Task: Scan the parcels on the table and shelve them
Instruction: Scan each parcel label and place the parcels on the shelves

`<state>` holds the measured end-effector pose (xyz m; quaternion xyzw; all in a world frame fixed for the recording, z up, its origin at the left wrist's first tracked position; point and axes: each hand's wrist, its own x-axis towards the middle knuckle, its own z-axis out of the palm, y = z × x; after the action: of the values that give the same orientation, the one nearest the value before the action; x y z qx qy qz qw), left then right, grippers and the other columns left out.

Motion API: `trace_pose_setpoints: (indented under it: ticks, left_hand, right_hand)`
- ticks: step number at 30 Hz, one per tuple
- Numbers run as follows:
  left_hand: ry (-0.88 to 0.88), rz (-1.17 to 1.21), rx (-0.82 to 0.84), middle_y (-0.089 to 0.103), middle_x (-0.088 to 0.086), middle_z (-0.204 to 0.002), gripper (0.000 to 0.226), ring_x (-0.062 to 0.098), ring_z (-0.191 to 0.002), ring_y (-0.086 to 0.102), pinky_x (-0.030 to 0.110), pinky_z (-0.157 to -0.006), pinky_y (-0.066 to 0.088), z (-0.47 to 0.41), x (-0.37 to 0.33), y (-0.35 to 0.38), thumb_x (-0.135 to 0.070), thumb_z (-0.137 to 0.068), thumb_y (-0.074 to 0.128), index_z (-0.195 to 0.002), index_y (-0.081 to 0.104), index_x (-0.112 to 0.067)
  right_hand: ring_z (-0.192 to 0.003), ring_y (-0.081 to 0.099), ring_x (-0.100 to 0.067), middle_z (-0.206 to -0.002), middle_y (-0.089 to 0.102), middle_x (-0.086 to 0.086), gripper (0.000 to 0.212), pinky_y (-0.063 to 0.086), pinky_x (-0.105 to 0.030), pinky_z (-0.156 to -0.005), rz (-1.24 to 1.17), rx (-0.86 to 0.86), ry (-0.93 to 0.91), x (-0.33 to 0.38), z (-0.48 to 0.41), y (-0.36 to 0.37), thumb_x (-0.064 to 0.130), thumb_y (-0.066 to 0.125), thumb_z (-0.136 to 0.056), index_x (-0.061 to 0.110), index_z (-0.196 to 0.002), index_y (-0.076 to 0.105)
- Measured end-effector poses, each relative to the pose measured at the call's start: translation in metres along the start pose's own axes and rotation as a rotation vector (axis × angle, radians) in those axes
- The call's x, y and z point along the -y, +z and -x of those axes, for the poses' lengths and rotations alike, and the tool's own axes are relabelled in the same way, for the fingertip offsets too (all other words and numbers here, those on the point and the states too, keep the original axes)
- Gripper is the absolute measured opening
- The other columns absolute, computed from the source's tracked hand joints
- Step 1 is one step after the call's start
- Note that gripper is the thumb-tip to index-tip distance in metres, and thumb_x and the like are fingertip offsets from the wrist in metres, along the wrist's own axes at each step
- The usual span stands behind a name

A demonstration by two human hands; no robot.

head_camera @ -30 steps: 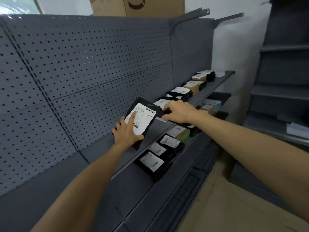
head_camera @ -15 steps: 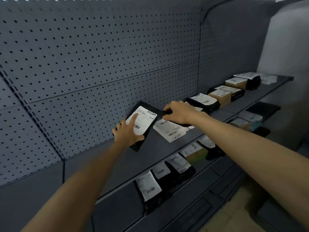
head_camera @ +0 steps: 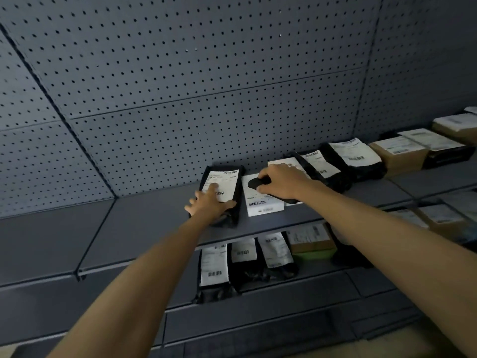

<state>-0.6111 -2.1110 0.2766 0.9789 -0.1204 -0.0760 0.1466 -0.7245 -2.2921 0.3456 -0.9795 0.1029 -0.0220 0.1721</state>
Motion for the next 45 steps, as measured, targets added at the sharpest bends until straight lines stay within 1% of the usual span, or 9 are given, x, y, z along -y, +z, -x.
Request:
trace_pose_setpoints:
  ticks: [5,7,11,17,27,34,38,40,45]
  left_hand:
    - [0.048,0.125,0.010,0.033,0.012,-0.151,0.075,0.037,-0.135,0.039,0.054,-0.110,0.035,0.018,-0.007,0.003,-0.068,-0.086,0.055,-0.147,0.035,-0.030]
    - [0.054,0.036,-0.058,0.033,0.007,-0.153,0.072,0.035,-0.135,0.040,0.053,-0.106,0.040,0.033,0.010,-0.004,-0.066,-0.090,0.051,-0.150,0.030,-0.032]
    - [0.028,-0.216,-0.206,0.035,0.003,-0.154,0.067,0.032,-0.137,0.038,0.049,-0.105,0.037,0.068,0.074,-0.028,-0.060,-0.094,0.048,-0.152,0.027,-0.032]
    - [-0.214,-0.243,-0.351,0.043,0.004,-0.148,0.061,0.032,-0.132,0.043,0.047,-0.103,0.038,0.152,0.205,-0.069,-0.048,-0.094,0.056,-0.148,0.037,-0.029]
    - [-0.594,-0.314,-0.420,0.049,0.003,-0.139,0.050,0.031,-0.123,0.050,0.045,-0.096,0.043,0.324,0.429,-0.125,-0.045,-0.093,0.055,-0.139,0.048,-0.027]
    - [-0.727,-0.321,-0.428,0.048,0.000,-0.140,0.048,0.028,-0.125,0.048,0.042,-0.099,0.038,0.413,0.583,-0.171,-0.039,-0.094,0.054,-0.140,0.047,-0.027]
    - [-0.813,-0.302,-0.449,0.046,0.000,-0.143,0.048,0.028,-0.126,0.048,0.042,-0.099,0.037,0.455,0.668,-0.199,-0.041,-0.094,0.055,-0.140,0.047,-0.028]
    - [-0.849,-0.294,-0.453,0.047,0.001,-0.142,0.048,0.029,-0.126,0.048,0.042,-0.100,0.038,0.466,0.705,-0.211,-0.041,-0.094,0.055,-0.139,0.047,-0.028]
    - [-0.884,-0.259,-0.448,0.048,0.000,-0.142,0.047,0.029,-0.124,0.049,0.041,-0.098,0.038,0.461,0.785,-0.219,-0.040,-0.094,0.054,-0.139,0.047,-0.030]
  right_hand:
    - [-0.098,0.063,-0.028,-0.112,0.069,-0.007,0.034,0.052,-0.036,-0.079,0.020,0.015,-0.079,-0.014,0.002,-0.007,0.035,0.066,-0.090,0.021,-0.120,0.068]
    - [-0.095,0.064,-0.028,-0.111,0.069,-0.008,0.031,0.051,-0.035,-0.075,0.013,-0.004,-0.135,-0.001,-0.002,-0.009,0.035,0.065,-0.092,0.019,-0.118,0.068]
    - [-0.105,0.063,-0.031,-0.120,0.068,-0.009,0.037,0.053,-0.042,-0.087,-0.035,-0.016,-0.257,0.056,-0.008,-0.001,0.034,0.064,-0.093,0.021,-0.128,0.064]
    - [-0.108,0.062,-0.030,-0.125,0.066,-0.010,0.040,0.052,-0.040,-0.088,-0.075,0.103,-0.532,0.188,0.006,0.047,0.033,0.064,-0.094,0.019,-0.131,0.063]
    - [-0.118,0.059,-0.032,-0.132,0.063,-0.005,0.043,0.048,-0.040,-0.094,-0.071,0.252,-0.951,0.447,0.086,0.144,0.042,0.064,-0.091,0.026,-0.131,0.062]
    - [-0.114,0.059,-0.030,-0.130,0.063,-0.008,0.042,0.045,-0.036,-0.084,-0.033,0.211,-1.118,0.632,0.122,0.187,0.041,0.061,-0.094,0.023,-0.131,0.062]
    - [-0.121,0.056,-0.029,-0.134,0.059,-0.006,0.046,0.047,-0.037,-0.092,-0.086,0.213,-1.213,0.732,0.148,0.213,0.038,0.061,-0.094,0.021,-0.137,0.058]
    - [-0.118,0.057,-0.029,-0.132,0.061,-0.006,0.044,0.049,-0.043,-0.096,-0.078,0.221,-1.266,0.772,0.158,0.232,0.039,0.061,-0.093,0.020,-0.134,0.060]
    - [-0.110,0.061,-0.029,-0.123,0.064,-0.005,0.038,0.051,-0.041,-0.088,-0.018,0.281,-1.294,0.853,0.153,0.294,0.039,0.061,-0.092,0.020,-0.124,0.064]
